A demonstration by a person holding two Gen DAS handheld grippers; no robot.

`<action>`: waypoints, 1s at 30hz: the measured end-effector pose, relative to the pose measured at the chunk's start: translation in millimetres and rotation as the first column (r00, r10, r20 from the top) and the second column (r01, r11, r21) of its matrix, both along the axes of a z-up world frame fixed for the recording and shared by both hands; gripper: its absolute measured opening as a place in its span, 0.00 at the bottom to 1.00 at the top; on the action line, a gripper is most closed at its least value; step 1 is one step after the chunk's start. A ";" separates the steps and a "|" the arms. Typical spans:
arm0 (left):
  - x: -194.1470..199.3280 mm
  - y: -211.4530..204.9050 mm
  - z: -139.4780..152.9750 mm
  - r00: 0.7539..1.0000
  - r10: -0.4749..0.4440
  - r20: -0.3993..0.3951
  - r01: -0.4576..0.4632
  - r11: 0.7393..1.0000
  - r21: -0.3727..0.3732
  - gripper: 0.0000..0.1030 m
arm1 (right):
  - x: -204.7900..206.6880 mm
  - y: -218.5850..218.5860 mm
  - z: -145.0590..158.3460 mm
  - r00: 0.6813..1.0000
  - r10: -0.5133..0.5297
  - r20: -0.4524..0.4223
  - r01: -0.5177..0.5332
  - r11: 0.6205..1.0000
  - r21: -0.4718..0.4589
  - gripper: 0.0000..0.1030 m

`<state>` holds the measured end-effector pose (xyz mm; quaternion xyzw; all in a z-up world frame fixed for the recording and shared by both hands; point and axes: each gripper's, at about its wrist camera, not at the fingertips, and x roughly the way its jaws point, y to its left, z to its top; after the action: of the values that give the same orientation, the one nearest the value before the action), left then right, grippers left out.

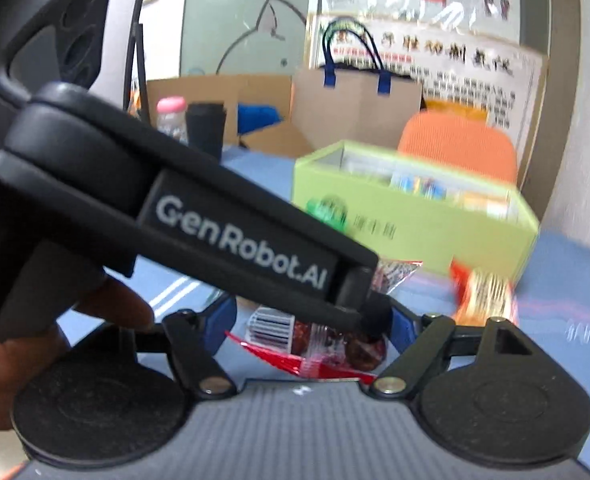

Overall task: Organize snacks
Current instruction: 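Drop the dates packet into the green box with the left tool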

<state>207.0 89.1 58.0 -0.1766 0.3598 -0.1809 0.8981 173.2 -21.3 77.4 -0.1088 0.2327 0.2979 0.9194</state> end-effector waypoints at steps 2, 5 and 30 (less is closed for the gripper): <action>20.6 3.8 11.7 0.999 0.012 0.032 -0.011 1.000 -0.006 0.34 | 25.7 5.3 7.9 0.999 0.007 0.048 -0.005 1.000 -0.031 0.80; 57.6 9.9 29.9 0.997 0.037 0.063 -0.037 0.999 -0.005 0.34 | 69.1 14.9 21.1 0.995 0.025 0.093 -0.021 0.999 -0.051 0.81; 71.3 97.3 -2.3 0.975 0.210 0.073 -0.215 0.975 0.063 0.70 | 82.4 2.7 -10.7 0.981 0.137 -0.136 -0.113 0.978 0.174 0.90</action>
<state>278.3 186.4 55.8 -0.1760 0.3154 -0.0767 0.9293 255.6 -18.6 66.7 -0.0244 0.2672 0.3807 0.8849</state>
